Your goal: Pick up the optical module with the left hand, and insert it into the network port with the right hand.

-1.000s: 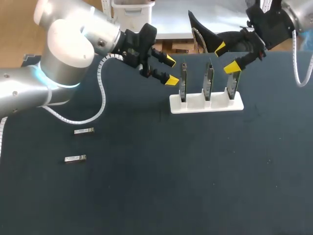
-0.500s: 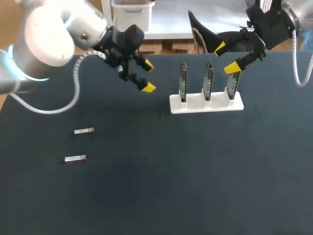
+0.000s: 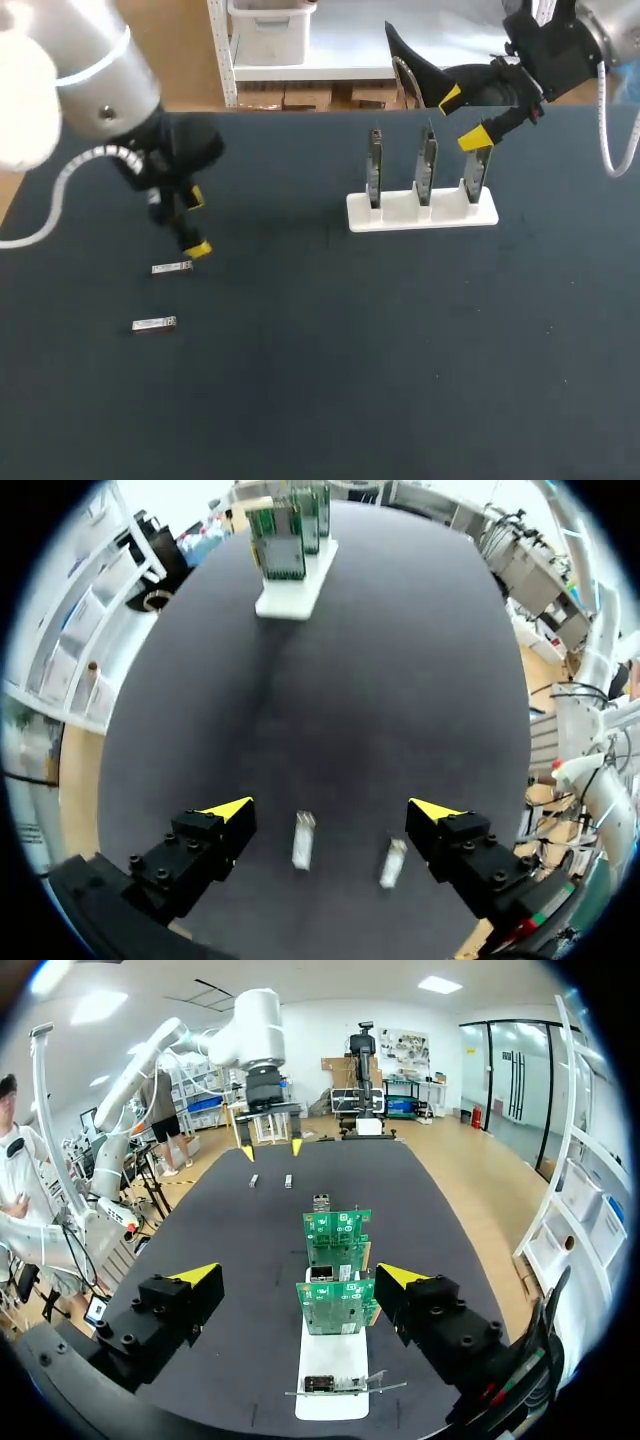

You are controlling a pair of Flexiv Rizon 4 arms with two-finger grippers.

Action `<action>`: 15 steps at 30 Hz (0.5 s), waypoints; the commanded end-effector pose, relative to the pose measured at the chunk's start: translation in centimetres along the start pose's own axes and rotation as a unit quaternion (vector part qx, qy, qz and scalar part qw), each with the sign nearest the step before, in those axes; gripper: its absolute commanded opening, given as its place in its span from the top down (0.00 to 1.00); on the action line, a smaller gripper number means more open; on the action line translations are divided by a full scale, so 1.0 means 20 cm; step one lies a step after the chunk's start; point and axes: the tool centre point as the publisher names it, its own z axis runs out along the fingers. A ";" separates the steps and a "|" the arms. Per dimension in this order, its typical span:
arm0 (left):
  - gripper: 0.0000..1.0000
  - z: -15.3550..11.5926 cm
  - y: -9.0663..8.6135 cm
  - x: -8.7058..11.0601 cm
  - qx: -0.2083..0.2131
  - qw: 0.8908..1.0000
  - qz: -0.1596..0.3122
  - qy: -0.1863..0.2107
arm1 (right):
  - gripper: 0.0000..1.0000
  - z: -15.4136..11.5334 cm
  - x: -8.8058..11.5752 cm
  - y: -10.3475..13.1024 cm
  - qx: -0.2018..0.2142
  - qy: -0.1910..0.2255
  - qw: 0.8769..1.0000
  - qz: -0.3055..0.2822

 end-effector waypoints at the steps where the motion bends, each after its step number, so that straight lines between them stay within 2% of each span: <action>1: 0.00 -0.05 -0.17 0.09 -0.056 0.998 -0.005 0.032 | 0.00 0.00 0.00 -0.01 -0.001 0.000 1.000 0.000; 6: 0.00 0.02 -0.18 0.17 -0.049 0.997 -0.004 0.053 | 0.00 0.00 0.00 -0.01 -0.001 0.000 1.000 0.000; 12: 0.00 0.09 -0.15 0.23 -0.045 0.995 0.009 0.085 | 0.00 0.00 0.00 -0.01 -0.001 0.000 1.000 0.000; 15: 0.00 0.12 -0.11 0.26 -0.042 0.995 0.010 0.086 | 0.00 0.00 0.00 -0.01 -0.001 0.000 1.000 0.000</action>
